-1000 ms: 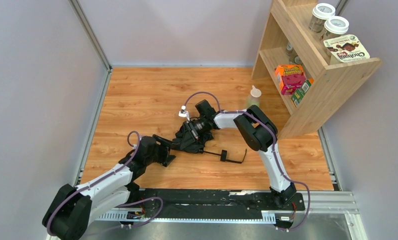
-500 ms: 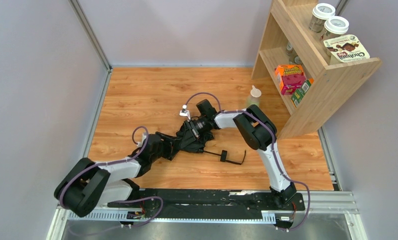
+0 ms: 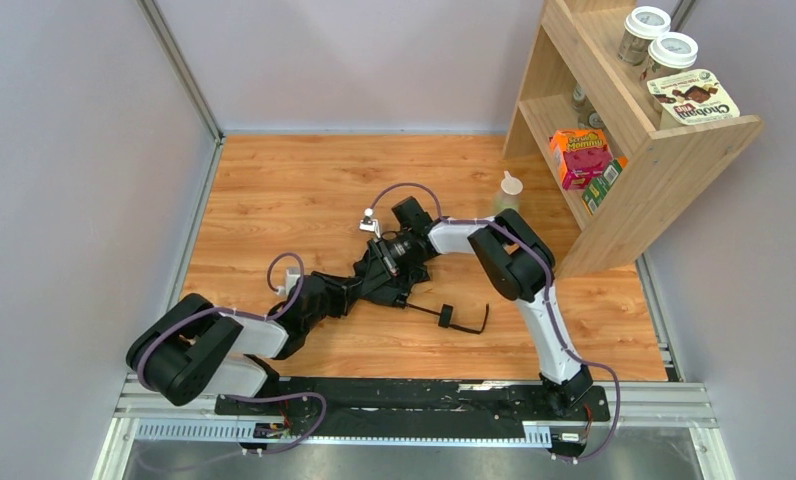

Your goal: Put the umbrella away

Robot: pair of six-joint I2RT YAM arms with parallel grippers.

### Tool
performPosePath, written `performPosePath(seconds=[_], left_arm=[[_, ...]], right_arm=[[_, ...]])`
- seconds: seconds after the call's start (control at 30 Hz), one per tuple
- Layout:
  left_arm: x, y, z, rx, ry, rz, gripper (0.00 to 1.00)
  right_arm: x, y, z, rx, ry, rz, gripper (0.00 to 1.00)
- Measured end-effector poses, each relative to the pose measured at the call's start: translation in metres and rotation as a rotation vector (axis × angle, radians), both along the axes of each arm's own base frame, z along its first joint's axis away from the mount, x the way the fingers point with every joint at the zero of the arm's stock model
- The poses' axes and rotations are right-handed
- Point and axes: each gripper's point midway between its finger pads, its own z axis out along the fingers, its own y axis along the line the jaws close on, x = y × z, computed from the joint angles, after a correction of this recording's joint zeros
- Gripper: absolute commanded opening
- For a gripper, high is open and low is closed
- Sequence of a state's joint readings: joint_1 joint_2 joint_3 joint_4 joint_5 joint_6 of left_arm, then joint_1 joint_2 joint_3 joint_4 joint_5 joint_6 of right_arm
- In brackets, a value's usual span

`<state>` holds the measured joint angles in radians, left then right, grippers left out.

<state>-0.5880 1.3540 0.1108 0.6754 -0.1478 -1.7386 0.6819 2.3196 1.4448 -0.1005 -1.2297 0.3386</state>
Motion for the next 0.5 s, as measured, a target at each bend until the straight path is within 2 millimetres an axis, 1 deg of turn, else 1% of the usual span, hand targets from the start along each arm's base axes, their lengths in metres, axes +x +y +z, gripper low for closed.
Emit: performPosePath(seconds=[0.03, 0.1, 0.13, 0.2, 0.23, 0.27, 0.33, 0.37, 0.43, 0.5], left_arm=[[0.0, -0.001, 0.001, -0.004, -0.003, -0.006, 0.0], [-0.001, -0.003, 0.001, -0.005, -0.004, -0.019, 0.0], [-0.002, -0.004, 0.001, -0.006, -0.004, -0.022, 0.0], [-0.004, -0.004, 0.001, -0.006, 0.005, -0.031, 0.0], [-0.006, -0.004, 0.001, -0.005, 0.013, -0.037, 0.0], [-0.008, -0.004, 0.001, -0.005, 0.019, -0.042, 0.0], [-0.014, -0.003, 0.001, 0.005, 0.038, -0.051, 0.0], [-0.017, -0.002, 0.0, 0.01, 0.047, -0.054, 0.0], [-0.022, 0.001, 0.0, 0.02, 0.065, -0.057, 0.0], [-0.027, 0.003, 0.001, 0.033, 0.084, -0.061, 0.0]], right_arm=[[0.001, 0.0, 0.001, -0.013, -0.012, -0.01, 0.49], [0.001, -0.001, 0.004, -0.058, -0.034, -0.036, 0.65], [-0.001, -0.001, 0.008, -0.078, -0.046, -0.043, 0.7], [-0.001, -0.002, 0.015, -0.119, -0.096, -0.063, 0.77], [-0.004, -0.001, 0.018, -0.143, -0.122, -0.068, 0.83], [-0.007, -0.002, 0.021, -0.173, -0.148, -0.071, 0.86], [-0.009, -0.008, 0.025, -0.238, -0.196, -0.088, 0.88], [-0.006, -0.014, 0.029, -0.274, -0.233, -0.105, 0.88], [0.006, -0.028, 0.036, -0.337, -0.334, -0.159, 0.9], [0.014, -0.045, 0.049, -0.375, -0.447, -0.216, 0.94]])
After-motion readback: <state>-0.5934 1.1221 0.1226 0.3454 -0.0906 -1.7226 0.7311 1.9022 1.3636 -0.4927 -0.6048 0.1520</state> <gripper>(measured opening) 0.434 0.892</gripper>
